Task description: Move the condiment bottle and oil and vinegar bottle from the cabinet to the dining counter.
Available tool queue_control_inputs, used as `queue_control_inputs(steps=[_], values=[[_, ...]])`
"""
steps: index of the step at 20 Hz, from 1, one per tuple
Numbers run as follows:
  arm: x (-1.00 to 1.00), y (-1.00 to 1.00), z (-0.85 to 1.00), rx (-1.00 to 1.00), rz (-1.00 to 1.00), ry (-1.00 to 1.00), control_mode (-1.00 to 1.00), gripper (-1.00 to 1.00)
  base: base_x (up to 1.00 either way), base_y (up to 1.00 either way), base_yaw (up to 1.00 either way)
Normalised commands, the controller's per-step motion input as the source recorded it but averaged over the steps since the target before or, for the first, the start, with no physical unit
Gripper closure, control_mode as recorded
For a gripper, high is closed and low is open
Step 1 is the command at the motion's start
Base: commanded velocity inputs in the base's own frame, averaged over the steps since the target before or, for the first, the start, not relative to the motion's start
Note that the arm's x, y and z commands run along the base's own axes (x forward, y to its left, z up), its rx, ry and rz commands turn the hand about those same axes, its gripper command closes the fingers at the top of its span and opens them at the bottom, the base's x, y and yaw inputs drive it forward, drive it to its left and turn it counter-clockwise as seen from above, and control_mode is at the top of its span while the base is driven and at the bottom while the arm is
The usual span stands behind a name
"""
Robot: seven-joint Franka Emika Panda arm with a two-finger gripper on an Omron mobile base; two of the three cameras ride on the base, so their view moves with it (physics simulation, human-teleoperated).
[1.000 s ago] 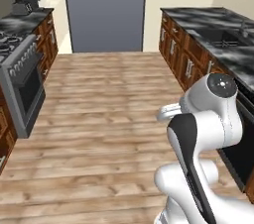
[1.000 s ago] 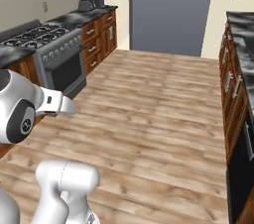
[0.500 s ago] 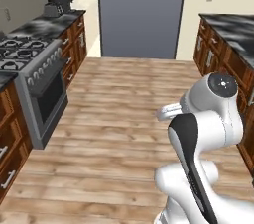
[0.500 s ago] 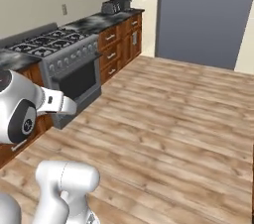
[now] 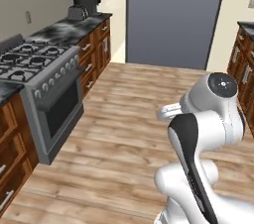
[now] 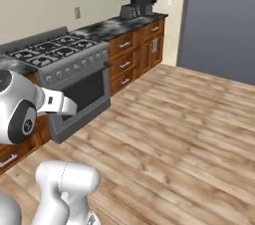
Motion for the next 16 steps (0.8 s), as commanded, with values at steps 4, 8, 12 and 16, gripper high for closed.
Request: queue_control_inputs(steps=[4, 8, 12, 16], values=[[0.0, 0.0, 0.0, 0.0, 0.0, 0.0, 1.0, -1.0, 1.0, -0.18, 0.31], [0.0, 0.0, 0.0, 0.0, 0.0, 0.0, 1.0, -1.0, 1.0, -0.19, 0.31], [0.0, 0.0, 0.0, 0.0, 0.0, 0.0, 1.0, -1.0, 1.0, -0.19, 0.31], [0.0, 0.0, 0.0, 0.0, 0.0, 0.0, 1.0, -1.0, 1.0, -0.2, 0.31]])
